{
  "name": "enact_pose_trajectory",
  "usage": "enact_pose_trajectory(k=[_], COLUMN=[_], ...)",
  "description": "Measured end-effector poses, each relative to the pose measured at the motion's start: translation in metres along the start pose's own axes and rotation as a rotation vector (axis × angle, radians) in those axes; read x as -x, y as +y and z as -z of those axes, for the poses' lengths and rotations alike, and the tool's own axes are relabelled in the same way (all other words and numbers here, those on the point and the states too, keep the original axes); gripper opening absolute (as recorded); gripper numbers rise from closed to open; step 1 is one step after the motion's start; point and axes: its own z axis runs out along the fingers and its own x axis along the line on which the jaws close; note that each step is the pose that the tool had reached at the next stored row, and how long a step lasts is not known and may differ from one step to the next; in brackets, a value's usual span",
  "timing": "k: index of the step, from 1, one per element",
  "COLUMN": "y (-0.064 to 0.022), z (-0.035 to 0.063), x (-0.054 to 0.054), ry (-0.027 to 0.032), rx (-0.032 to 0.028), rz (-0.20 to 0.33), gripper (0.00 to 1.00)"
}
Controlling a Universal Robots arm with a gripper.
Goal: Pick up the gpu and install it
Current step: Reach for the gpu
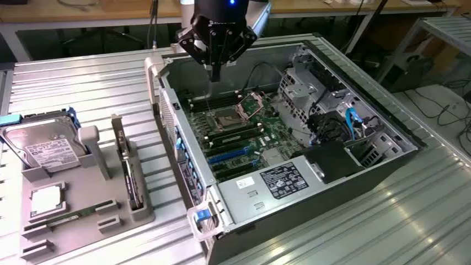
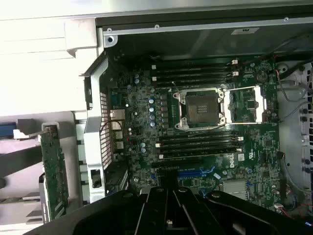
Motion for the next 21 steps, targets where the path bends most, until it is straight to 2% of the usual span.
enact_pose_trajectory(k=[3,21], y=[-0.0004,-0.0015], z=[0.0002,0.0005], x=[-0.006,-0.019], ry=[0.0000,0.0001], rx=[0.0000,0.0000], rz=[0.000,0.000], gripper=[0.11,0.11])
